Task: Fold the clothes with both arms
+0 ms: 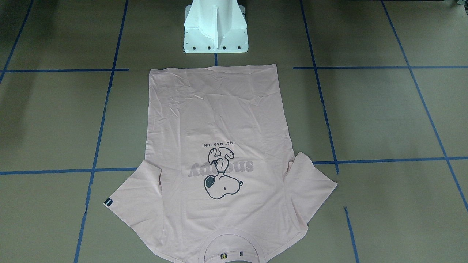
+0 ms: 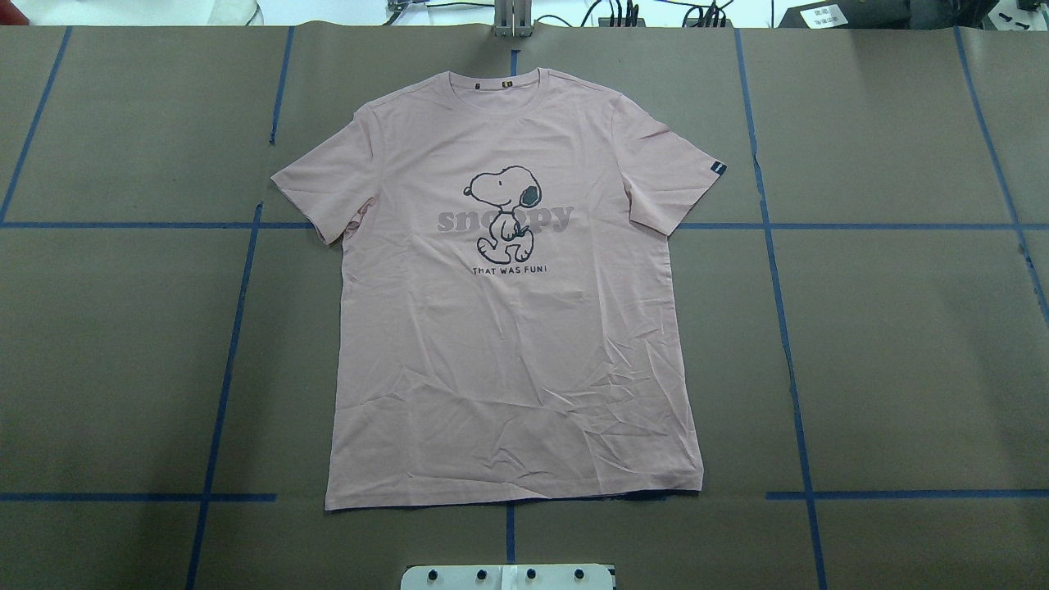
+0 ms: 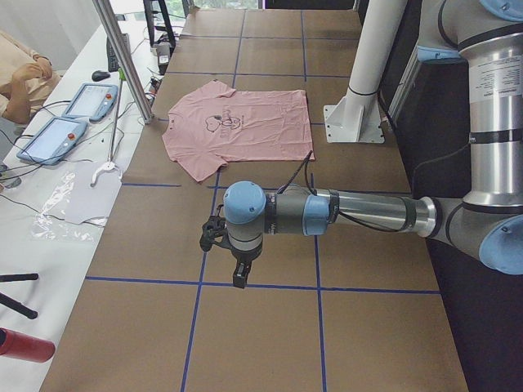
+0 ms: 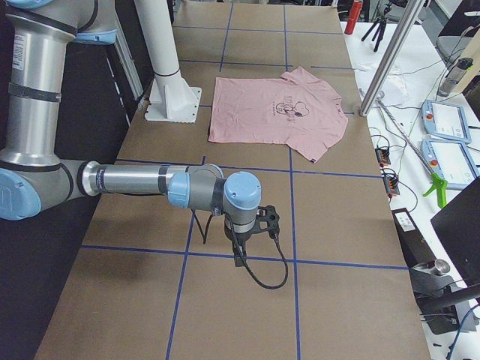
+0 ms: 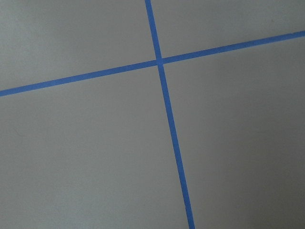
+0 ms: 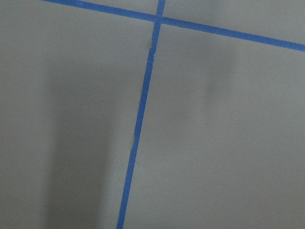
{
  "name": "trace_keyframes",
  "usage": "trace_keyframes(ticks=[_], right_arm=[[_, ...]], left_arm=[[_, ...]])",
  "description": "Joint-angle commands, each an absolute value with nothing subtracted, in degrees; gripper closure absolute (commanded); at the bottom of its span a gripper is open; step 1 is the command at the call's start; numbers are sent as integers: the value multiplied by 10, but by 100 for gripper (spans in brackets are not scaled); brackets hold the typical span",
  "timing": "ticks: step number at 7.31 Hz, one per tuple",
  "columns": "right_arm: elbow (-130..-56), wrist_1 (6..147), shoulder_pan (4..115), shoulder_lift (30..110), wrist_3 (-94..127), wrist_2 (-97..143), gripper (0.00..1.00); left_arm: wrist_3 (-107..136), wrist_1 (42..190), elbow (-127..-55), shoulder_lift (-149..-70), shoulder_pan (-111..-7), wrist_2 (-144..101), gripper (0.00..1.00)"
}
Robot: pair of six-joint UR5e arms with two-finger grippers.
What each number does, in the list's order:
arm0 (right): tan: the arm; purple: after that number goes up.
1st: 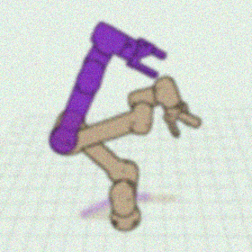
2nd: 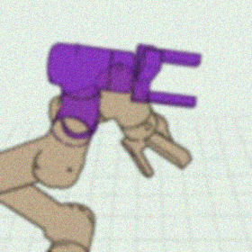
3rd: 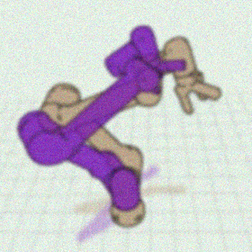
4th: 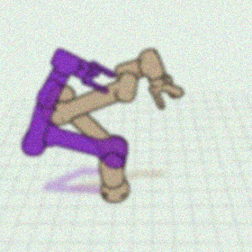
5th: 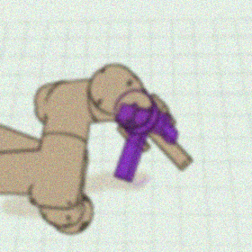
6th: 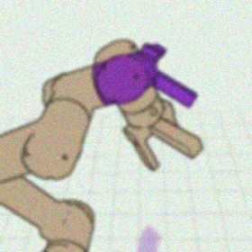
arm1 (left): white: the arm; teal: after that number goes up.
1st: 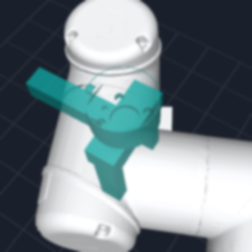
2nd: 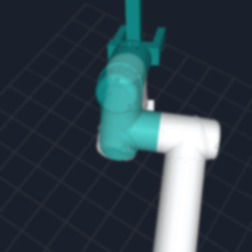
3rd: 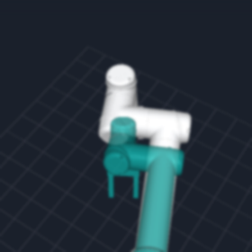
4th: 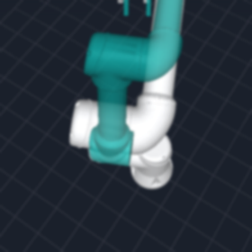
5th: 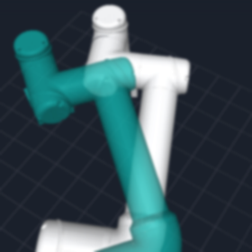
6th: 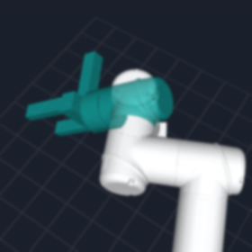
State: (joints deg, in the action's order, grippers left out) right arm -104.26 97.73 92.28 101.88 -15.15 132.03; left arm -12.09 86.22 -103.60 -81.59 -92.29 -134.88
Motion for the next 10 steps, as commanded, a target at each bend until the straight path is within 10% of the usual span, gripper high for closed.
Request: trace_keyframes(ticks=[1, 10], right_arm=[[-1045, 976, 923, 1013, -150, 1322, 0], [-963, 826, 909, 873, -43, 1441, 0]], left_arm=[[-122, 861, -1048, -819, -922, -1333, 0], [-8, 1246, -947, -961, -894, -1316, 0]])
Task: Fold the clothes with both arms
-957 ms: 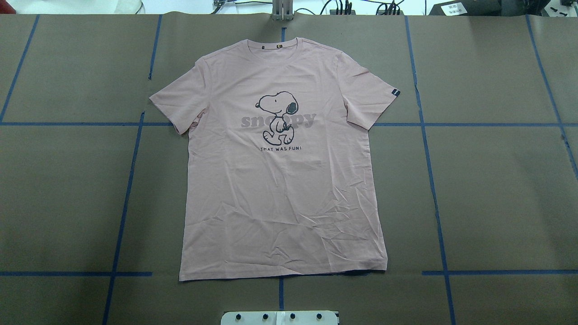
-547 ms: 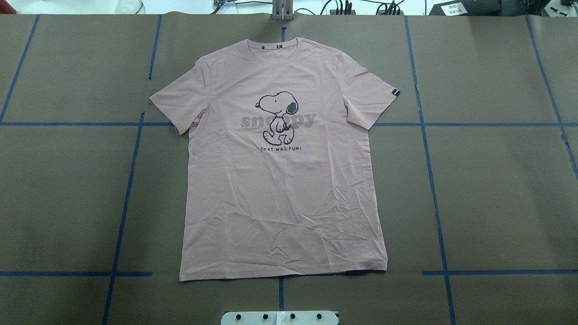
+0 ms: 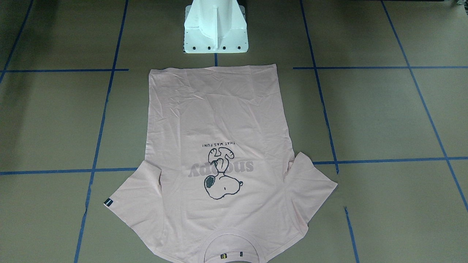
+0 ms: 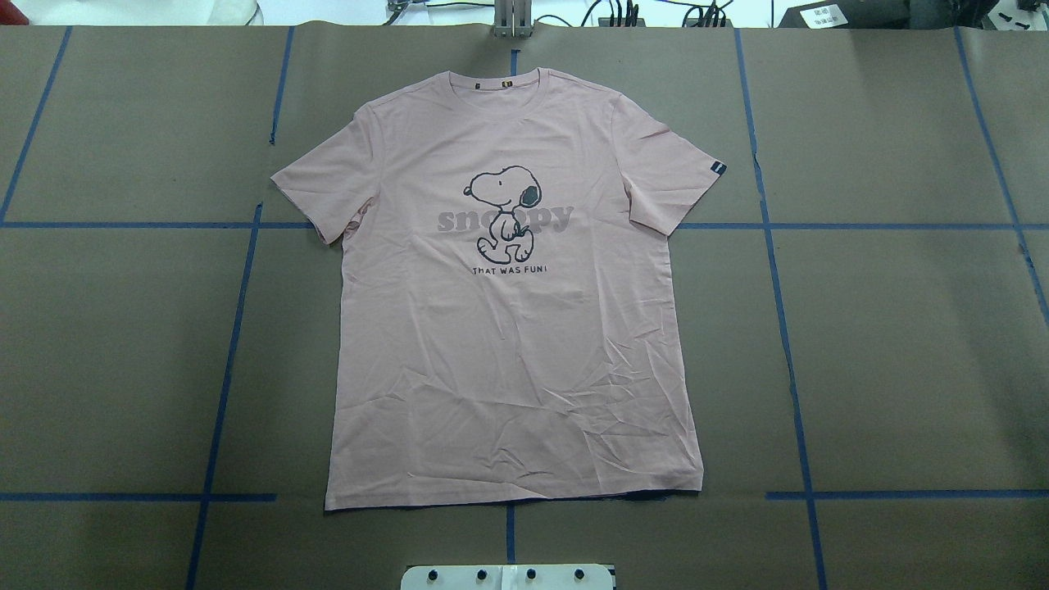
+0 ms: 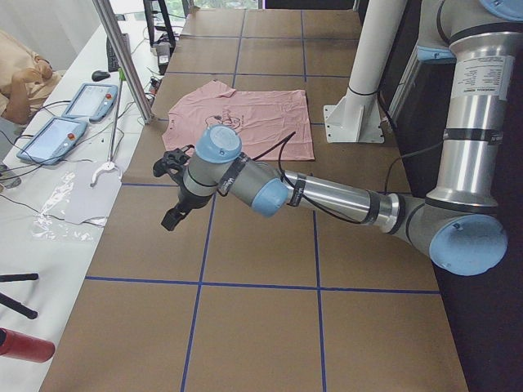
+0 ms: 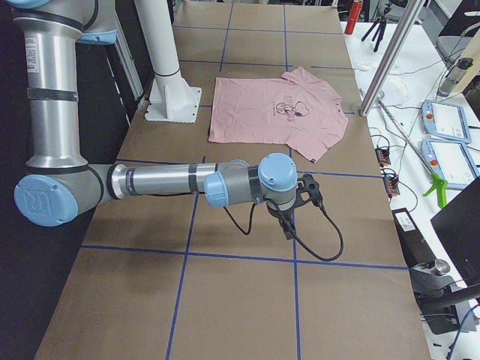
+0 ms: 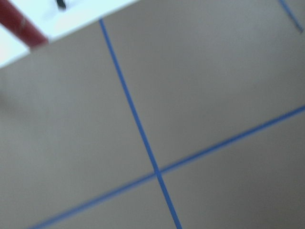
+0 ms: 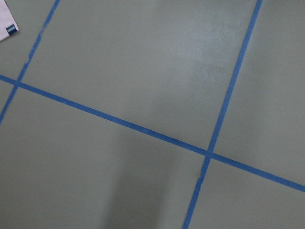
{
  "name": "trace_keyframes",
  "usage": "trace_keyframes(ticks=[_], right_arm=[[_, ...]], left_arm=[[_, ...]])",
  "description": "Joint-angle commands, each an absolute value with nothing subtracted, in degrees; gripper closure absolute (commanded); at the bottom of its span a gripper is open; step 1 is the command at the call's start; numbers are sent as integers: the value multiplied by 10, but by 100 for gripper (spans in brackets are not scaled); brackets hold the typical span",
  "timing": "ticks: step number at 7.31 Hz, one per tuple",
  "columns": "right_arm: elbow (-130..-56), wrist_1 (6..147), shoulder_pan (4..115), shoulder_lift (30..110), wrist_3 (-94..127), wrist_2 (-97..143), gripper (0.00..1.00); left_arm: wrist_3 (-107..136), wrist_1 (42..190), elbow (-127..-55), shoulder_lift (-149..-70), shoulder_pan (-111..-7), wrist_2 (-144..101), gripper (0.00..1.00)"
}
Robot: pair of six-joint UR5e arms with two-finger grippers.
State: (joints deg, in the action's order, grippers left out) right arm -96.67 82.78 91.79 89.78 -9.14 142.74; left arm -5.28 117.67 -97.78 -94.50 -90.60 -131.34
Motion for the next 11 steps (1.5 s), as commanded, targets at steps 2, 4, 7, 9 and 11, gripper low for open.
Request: trace_keyframes(ticks=[2, 4, 7, 9, 11], right_arm=[[-964, 824, 849, 799, 100, 1423, 0], [-958, 782, 749, 736, 265, 1329, 0], [-820, 529, 584, 683, 496, 1141, 0], [-739, 477, 537, 632, 562, 1086, 7], [-726, 473, 515, 628, 571, 1064, 20]], left_arm=[[35, 1286, -943, -963, -860, -1315, 0], [40, 1329, -943, -954, -828, -1313, 0], [40, 1327, -943, -952, -815, -1310, 0], [48, 1331, -945, -953, -814, -1312, 0], [50, 1332, -943, -952, -814, -1310, 0]])
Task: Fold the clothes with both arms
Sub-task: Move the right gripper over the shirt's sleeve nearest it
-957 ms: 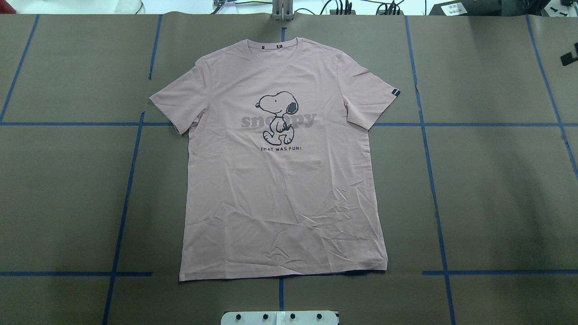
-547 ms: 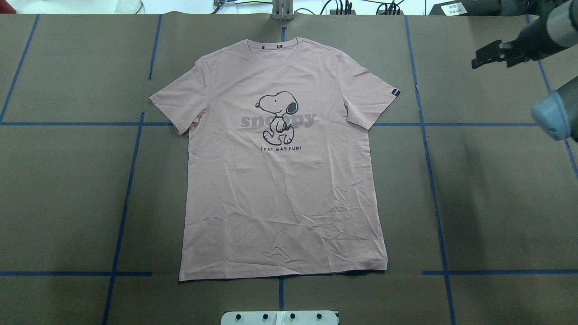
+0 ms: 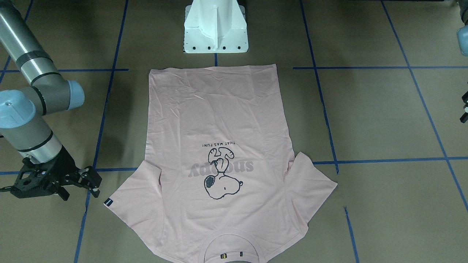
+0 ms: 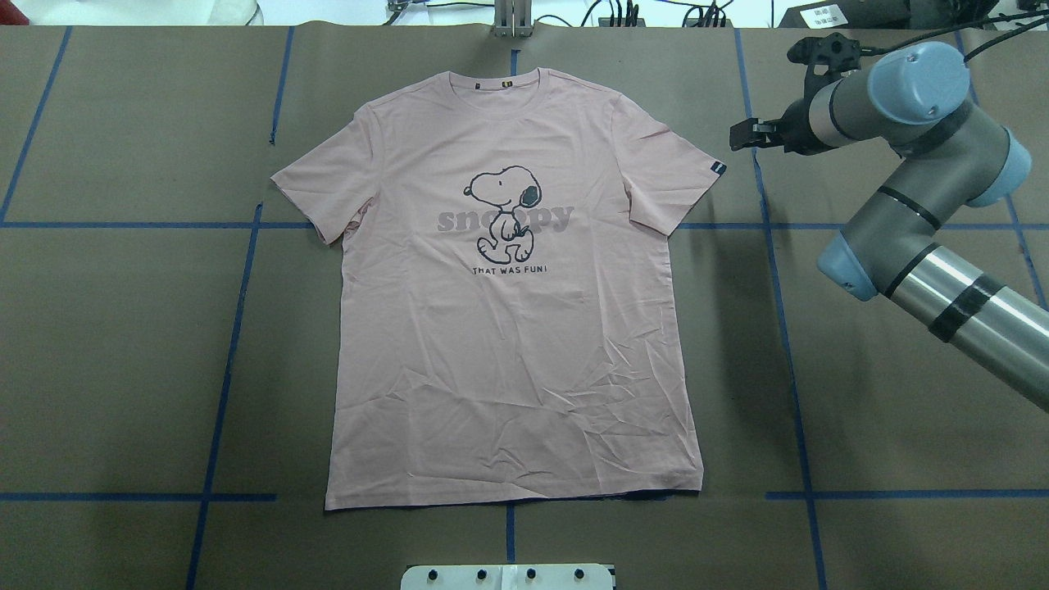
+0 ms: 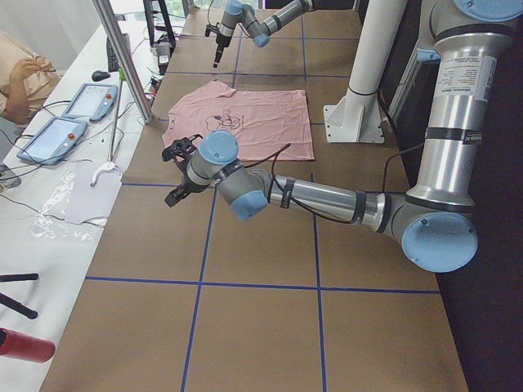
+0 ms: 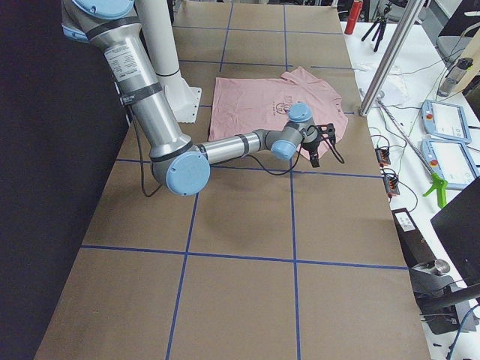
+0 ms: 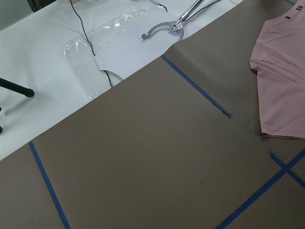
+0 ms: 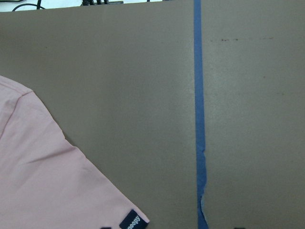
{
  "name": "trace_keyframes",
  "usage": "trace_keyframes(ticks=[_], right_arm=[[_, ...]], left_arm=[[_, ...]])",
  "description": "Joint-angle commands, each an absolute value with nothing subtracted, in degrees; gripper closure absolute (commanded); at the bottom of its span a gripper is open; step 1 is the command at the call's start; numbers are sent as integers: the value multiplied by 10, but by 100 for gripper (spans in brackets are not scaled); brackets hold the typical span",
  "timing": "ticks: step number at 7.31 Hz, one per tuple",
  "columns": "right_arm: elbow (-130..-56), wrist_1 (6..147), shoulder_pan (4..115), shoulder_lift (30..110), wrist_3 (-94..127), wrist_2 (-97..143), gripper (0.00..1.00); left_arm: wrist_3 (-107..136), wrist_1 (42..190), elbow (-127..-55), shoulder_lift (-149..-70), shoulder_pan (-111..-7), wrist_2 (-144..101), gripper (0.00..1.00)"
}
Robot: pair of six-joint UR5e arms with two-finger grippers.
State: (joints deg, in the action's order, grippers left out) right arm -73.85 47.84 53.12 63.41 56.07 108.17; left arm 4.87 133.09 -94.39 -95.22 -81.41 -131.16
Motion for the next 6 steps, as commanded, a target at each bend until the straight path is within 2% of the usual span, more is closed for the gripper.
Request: trace_keyframes(ticks=[1, 6], right_arm=[[-717, 473, 507, 623, 576, 1051, 23], [-693, 475, 491, 602, 589, 1039, 37]], left_arm=[[50, 1332, -943, -952, -814, -1310, 0], [48, 1332, -942, -952, -814, -1309, 0]])
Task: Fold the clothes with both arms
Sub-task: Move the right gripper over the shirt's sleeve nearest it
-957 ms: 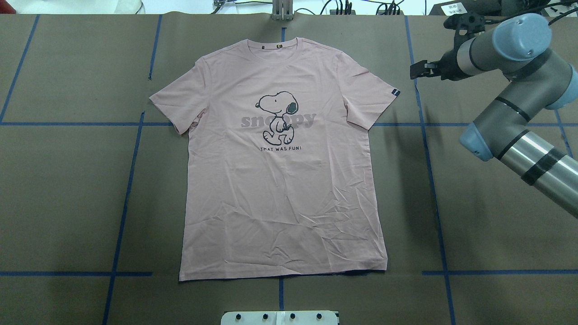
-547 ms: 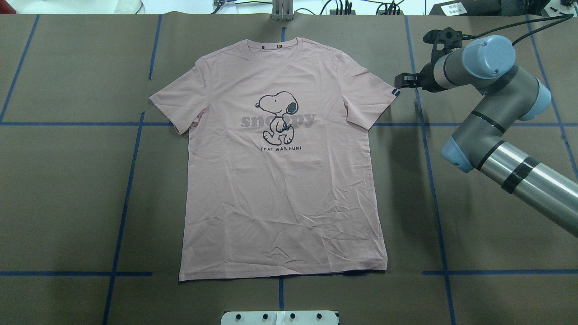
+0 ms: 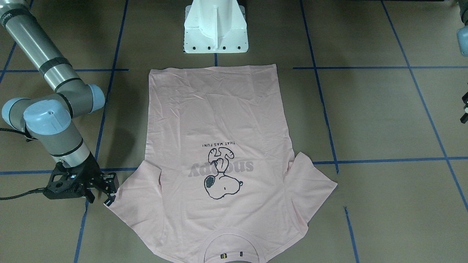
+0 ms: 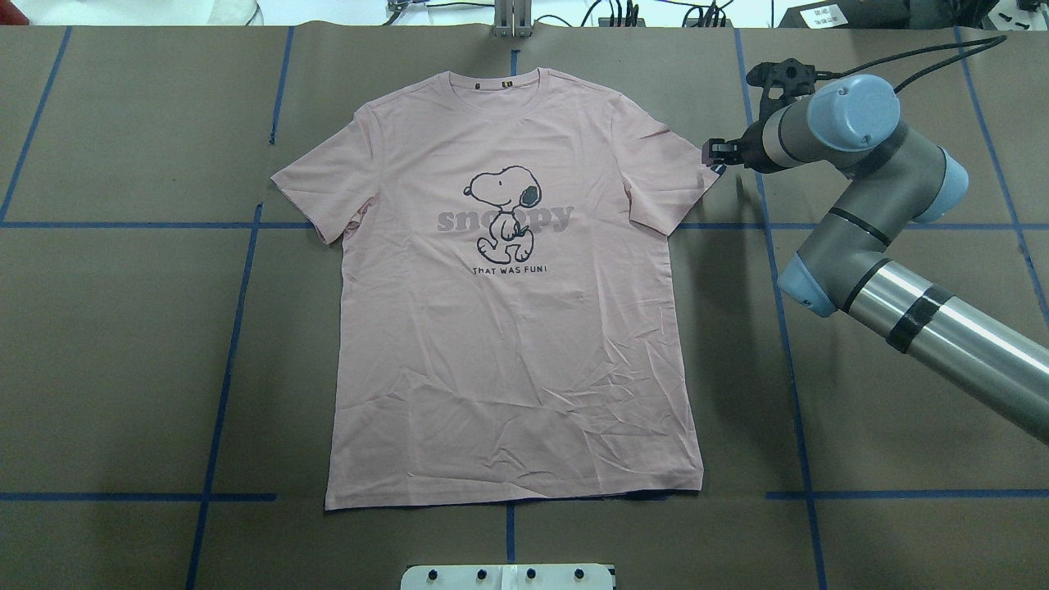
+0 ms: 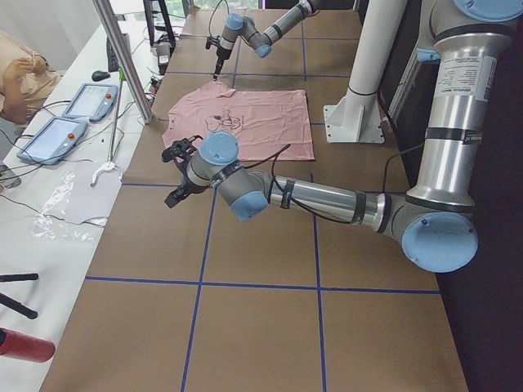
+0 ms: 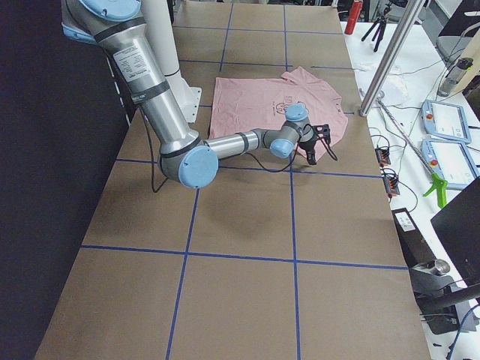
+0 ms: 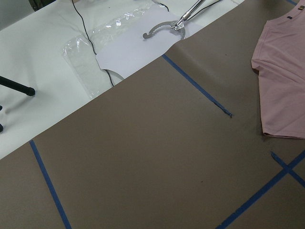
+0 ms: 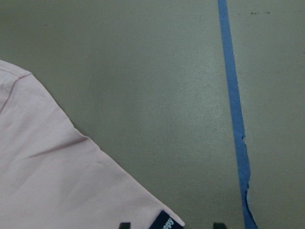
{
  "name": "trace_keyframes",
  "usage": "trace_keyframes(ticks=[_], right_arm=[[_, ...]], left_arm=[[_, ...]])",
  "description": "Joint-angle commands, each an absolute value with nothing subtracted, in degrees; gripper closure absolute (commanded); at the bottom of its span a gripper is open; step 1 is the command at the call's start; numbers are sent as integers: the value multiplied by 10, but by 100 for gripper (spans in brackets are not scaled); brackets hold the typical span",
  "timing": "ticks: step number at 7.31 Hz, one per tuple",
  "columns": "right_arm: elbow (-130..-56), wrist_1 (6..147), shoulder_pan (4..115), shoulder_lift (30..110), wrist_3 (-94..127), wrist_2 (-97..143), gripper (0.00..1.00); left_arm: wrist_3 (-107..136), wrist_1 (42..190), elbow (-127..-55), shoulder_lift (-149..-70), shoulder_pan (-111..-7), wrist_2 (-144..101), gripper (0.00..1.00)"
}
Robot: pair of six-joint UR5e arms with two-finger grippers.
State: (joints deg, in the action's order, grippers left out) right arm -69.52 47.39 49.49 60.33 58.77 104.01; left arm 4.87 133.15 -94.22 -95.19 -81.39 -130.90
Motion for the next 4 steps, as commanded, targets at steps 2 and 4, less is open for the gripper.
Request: trace_keyframes(ticks=[2, 4], right_arm=[[-674, 475, 485, 584, 590, 1027, 40], [-665, 476, 483, 580, 588, 1023, 44]], left_arm=[[47, 1332, -940, -952, -814, -1307, 0], [47, 1332, -940, -952, -814, -1307, 0]])
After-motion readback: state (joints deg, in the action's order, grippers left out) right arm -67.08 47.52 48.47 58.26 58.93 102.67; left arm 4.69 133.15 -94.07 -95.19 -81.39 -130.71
